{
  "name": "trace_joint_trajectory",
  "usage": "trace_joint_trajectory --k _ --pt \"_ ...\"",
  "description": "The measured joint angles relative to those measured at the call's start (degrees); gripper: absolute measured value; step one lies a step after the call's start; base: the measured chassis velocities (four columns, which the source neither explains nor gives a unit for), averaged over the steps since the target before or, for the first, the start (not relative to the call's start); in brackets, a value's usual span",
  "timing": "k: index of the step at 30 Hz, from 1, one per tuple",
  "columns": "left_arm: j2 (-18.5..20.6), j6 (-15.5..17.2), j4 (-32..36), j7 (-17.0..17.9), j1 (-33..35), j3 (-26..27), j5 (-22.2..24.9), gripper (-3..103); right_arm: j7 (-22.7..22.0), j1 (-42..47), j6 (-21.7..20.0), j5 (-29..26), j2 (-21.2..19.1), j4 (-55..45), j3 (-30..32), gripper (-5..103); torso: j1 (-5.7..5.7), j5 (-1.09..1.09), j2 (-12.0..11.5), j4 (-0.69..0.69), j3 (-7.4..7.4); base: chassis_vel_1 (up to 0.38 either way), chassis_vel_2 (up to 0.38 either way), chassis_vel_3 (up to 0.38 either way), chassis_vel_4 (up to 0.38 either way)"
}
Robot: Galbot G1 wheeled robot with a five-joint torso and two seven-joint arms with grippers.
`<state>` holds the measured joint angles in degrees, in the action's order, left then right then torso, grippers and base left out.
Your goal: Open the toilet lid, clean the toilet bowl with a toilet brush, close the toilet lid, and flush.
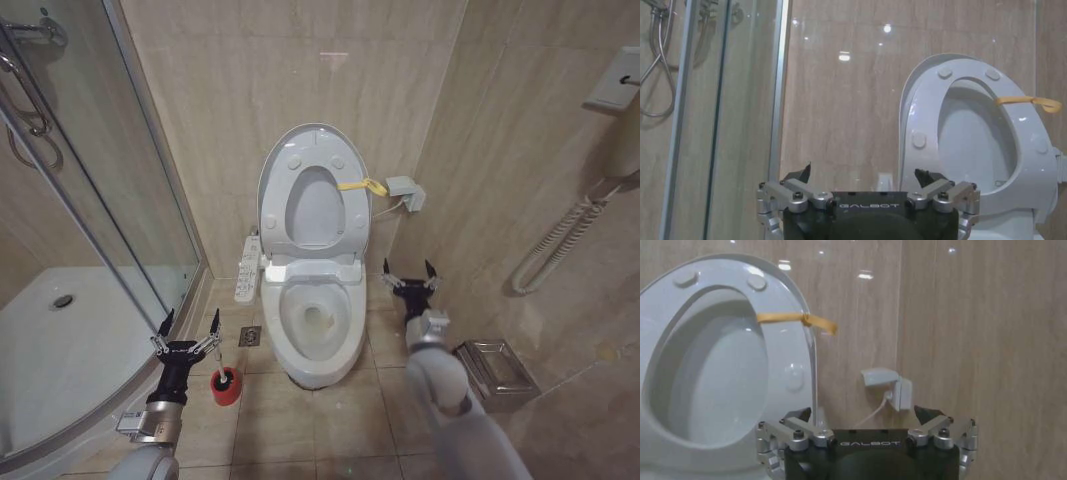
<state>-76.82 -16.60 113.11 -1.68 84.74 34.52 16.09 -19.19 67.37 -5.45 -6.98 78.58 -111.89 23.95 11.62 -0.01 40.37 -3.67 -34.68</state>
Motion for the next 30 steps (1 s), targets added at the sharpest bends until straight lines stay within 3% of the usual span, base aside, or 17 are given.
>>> trace_joint_trajectory --k 11,30 --pt "0.00 0.00 0.00 0.00 0.00 0.00 0.00 100 2.89 5.95 3.45 3.28 4.20 -3.09 2.32 100 0.00 0.00 0.00 0.00 0.00 0.000 0.000 0.000 0.000" --pt "0.00 0.00 0.00 0.00 0.00 0.00 0.00 100 3.73 6.34 4.17 4.00 4.35 -3.93 1.32 100 0.01 0.01 0.00 0.00 -0.01 0.000 0.000 0.000 0.000"
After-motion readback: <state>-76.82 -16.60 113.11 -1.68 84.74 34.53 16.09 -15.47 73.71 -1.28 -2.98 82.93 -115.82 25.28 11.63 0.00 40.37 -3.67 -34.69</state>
